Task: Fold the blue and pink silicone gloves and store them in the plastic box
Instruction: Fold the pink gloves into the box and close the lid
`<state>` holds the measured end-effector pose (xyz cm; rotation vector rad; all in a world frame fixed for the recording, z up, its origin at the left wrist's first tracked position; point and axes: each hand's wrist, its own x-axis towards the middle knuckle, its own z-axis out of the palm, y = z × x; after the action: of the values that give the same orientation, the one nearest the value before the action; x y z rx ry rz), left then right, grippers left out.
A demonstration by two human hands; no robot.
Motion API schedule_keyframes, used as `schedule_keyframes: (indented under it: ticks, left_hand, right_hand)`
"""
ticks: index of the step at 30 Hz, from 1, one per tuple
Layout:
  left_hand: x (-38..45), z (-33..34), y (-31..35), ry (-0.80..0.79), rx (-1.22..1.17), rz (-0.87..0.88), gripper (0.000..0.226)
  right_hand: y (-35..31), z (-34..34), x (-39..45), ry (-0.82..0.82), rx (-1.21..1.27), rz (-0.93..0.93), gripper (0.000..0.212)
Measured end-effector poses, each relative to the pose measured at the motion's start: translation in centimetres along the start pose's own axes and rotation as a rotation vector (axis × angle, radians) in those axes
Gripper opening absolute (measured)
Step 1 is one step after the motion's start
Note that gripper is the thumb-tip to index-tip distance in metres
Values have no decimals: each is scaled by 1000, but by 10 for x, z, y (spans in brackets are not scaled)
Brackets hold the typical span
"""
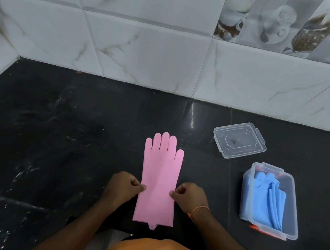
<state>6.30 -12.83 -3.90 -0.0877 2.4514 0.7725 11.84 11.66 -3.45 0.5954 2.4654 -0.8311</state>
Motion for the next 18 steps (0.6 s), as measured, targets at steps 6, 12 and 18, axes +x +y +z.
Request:
schedule_keyframes:
  ticks: [6, 12, 18]
  left_hand:
    - [1, 8, -6, 32, 2, 18, 25]
    - [4, 11, -8, 67, 31, 63, 34]
    - [9, -14, -14, 82, 242, 442, 12]
  right_hand:
    - [0, 1, -3, 32, 11, -7, 31]
    - [-4, -6, -1, 3, -21, -34, 25]
    - [7, -22, -7, 186, -216, -444, 7]
